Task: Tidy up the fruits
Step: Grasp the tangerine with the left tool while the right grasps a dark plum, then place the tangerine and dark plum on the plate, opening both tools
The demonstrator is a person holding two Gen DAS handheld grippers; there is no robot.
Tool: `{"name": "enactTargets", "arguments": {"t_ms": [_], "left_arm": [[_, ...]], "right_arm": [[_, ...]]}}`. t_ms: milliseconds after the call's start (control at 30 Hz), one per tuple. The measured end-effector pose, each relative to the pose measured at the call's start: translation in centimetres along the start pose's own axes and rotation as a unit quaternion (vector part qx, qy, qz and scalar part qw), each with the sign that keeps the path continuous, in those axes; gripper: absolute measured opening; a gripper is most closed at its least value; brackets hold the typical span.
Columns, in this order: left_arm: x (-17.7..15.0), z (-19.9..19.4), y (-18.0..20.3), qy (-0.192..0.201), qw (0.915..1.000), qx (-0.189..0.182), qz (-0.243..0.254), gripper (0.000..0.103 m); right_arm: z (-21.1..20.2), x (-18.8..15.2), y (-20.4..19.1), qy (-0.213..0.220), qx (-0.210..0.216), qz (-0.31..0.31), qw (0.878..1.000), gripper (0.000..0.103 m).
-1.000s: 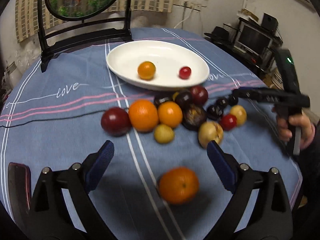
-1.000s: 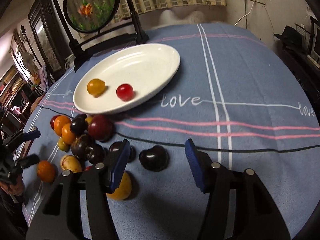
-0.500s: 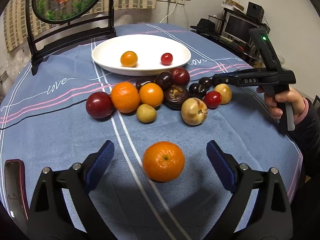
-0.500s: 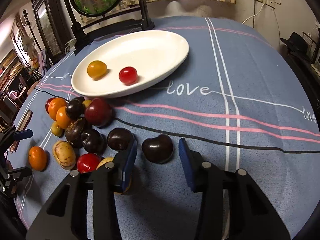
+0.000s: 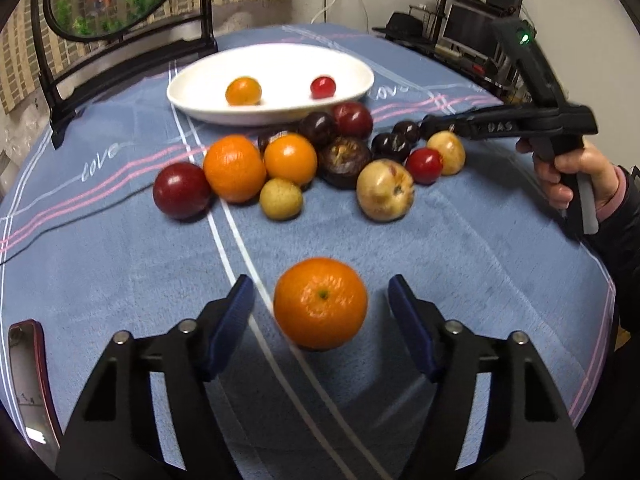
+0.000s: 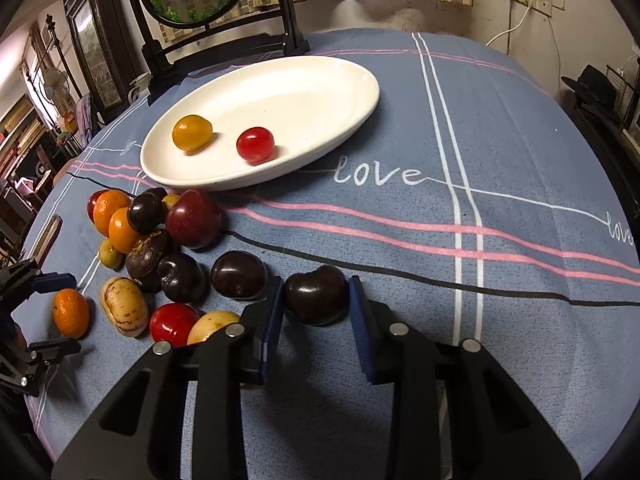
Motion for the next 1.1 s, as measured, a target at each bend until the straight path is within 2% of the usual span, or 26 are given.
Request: {"name": "enactTargets", "arguments": {"t_ms": [167, 267, 567, 667, 733, 833, 900, 1000, 1100], "left_arm": [[-0.4, 0.3, 0.2, -0.009, 0.9999, -0.009, 0.004, 0.051], [-0.4, 0.2, -0.1, -0.008, 0.9999, -0.012, -0.004, 0.046], [-0.1, 0.0, -0.3, -0.003, 0.9995, -0.027, -0.018, 0.045], [0.8, -0.6, -0.6, 0.007, 0.9979, -0.053, -0.035, 0.045], [2.6, -1.1, -1.3, 0.015, 0.9962, -0.067, -0.054, 0.045], [6.7, -1.5, -2.8, 0.036, 0.9952, -0.051, -0.075, 0.045], [9.2, -1.3, -3.8, 0.046, 0.9947, -0.034, -0.085, 0.045], [14.0, 0.7, -6.5, 0.059, 0.9923, 0.017, -0.108, 0.045], [16.9, 3.7, -9.0, 0.046, 0.9886, 0.055, -0.133, 0.045]], "right_arm": [[0.3, -0.1, -0.2, -0.002, -0.004, -0.010, 1.000, 0.033], [0.1, 0.1, -0.1, 0.001, -0.003, -0.005, 1.000, 0.033], [-0.8, 0.6, -0.2, 0.020, -0.003, -0.005, 1.000, 0.033], [-1.7, 1.9, -1.0, 0.050, 0.000, -0.023, 0.998, 0.033], [-2.0, 3.2, -1.6, 0.068, 0.007, -0.024, 0.997, 0.033], [-1.6, 6.3, -2.5, 0.099, 0.025, -0.015, 0.995, 0.033], [-0.9, 7.8, -2.6, 0.103, 0.017, -0.018, 0.994, 0.033], [1.3, 10.2, -2.4, 0.100, 0.015, -0.011, 0.995, 0.033], [2.9, 11.1, -1.8, 0.091, 0.013, -0.001, 0.996, 0.033]]}}
Point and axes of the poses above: each gripper's, at about its wrist camera, not at the fingertips, and z roughly the way its jaws point, y to its right, x to its top, the point moved 9 cm from there along z, roughly the way its jaws point, and after that the axes turned 7 degrees about x, right-handed, at the moved point
